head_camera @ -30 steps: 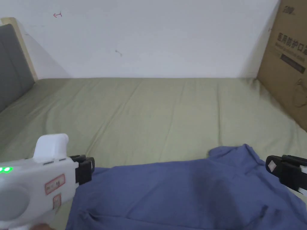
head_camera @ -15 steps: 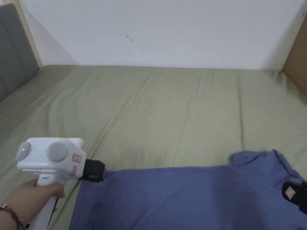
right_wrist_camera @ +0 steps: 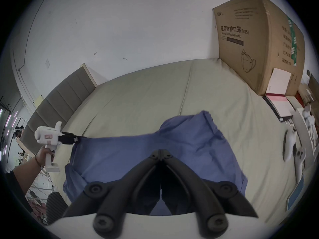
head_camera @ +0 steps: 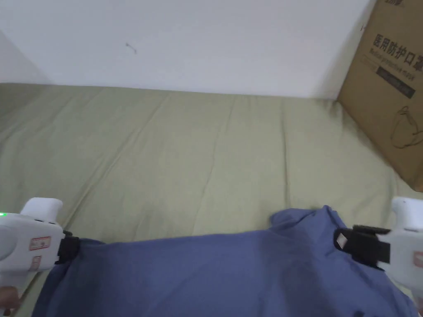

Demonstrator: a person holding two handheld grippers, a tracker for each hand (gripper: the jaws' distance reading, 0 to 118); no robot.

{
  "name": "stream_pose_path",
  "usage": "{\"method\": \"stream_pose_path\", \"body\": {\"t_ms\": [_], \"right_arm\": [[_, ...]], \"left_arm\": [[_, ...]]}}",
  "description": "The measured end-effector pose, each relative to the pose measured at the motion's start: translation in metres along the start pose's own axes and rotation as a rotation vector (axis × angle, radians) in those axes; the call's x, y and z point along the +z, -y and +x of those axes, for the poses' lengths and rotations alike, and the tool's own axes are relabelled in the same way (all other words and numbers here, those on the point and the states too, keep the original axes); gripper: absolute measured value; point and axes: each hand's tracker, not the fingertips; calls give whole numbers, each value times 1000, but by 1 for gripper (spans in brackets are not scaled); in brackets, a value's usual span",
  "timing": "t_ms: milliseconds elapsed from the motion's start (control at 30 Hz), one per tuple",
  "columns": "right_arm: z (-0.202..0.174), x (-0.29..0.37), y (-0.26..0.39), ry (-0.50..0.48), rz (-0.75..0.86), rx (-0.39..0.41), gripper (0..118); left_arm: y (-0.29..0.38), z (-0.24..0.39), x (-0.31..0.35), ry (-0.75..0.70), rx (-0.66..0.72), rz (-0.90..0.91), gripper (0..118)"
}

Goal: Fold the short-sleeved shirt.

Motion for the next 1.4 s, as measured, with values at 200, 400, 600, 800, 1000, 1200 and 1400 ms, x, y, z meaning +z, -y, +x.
{"method": "stream_pose_path", "body": {"t_ms": [200, 400, 600, 800, 1000, 1200, 1400], "right_arm": [[48, -74, -75, 80, -77, -36, 73], [92, -158, -95, 233, -263, -125, 95], [97, -193, -77, 165, -424, -183, 95], [79, -157, -81, 125, -357, -86, 6], [73, -96, -100, 141, -153, -111, 6], [65, -45, -114, 144, 4, -107, 6], [60, 8, -80, 141, 23, -115, 6]], "left_arm": [[-2, -1, 43, 40, 28, 83, 2], [-1, -1, 69, 82, 66, 138, 2], [0, 3, 71, 85, 74, 125, 2], [0, 0, 63, 79, 94, 108, 2], [-9, -5, 66, 66, 142, 176, 2], [-26, -7, 83, 106, 205, 275, 2], [-21, -5, 100, 156, 171, 248, 2]]}}
